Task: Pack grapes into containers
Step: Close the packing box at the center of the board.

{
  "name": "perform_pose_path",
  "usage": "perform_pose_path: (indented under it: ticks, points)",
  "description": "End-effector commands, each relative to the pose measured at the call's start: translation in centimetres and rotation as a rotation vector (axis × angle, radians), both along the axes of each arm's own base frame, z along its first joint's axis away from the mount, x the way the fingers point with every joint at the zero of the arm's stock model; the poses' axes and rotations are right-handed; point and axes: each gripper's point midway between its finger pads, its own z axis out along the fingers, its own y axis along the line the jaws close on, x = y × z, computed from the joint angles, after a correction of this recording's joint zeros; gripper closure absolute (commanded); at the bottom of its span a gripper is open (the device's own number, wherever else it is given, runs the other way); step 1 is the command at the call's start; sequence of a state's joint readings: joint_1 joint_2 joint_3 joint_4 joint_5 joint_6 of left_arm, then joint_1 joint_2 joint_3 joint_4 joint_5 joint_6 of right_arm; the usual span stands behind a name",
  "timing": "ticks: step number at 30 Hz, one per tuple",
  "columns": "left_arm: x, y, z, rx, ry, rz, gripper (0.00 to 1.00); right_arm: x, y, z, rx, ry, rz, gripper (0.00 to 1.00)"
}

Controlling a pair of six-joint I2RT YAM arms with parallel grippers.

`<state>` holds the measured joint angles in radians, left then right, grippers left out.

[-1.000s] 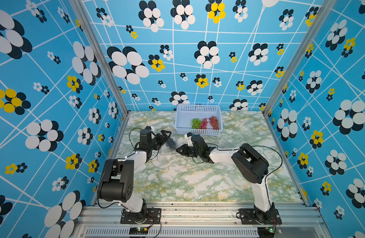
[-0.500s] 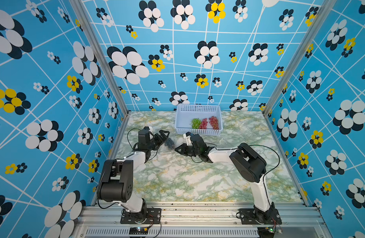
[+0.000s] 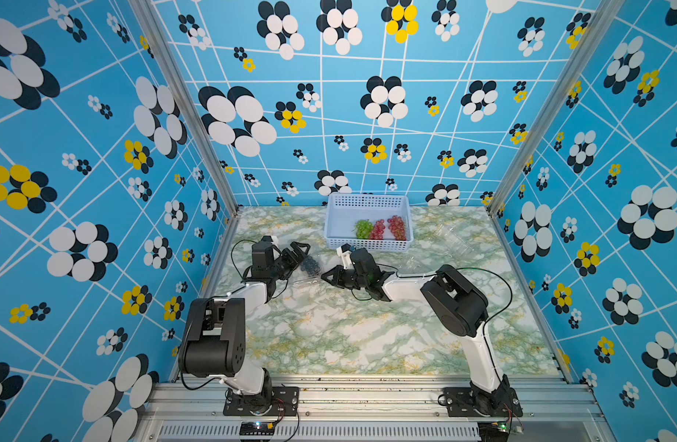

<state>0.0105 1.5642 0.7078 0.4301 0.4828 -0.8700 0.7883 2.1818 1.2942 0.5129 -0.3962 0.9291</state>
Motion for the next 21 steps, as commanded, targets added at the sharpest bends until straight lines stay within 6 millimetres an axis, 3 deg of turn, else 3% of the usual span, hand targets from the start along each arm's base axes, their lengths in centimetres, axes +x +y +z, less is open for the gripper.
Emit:
perform_pose_path:
  ticks: [1,8,13,15,21]
  points:
    - [-2.8,0.7,-4.8,0.015,0.187,0.015,0.00,-1.4,0.0,-4.1,-0.084,0.071,0.020,0.91]
    - [-2.8,1.0,-4.7,0.016,0.187,0.021,0.00,-1.5,0.1,-4.0,-0.088,0.064,0.024,0.92]
    - [-2.6,1.3,-4.3,0.016,0.183,0.027,0.01,-1.2,-0.5,-2.3,-0.108,0.024,0.021,0.88]
    - [-2.6,1.3,-3.9,0.013,0.176,0.029,0.01,-0.8,-0.9,-0.6,-0.093,0.003,0.005,0.82]
    - [-2.4,1.5,-2.4,0.021,0.153,0.030,0.01,0.2,-2.7,1.3,-0.107,-0.038,-0.034,0.62]
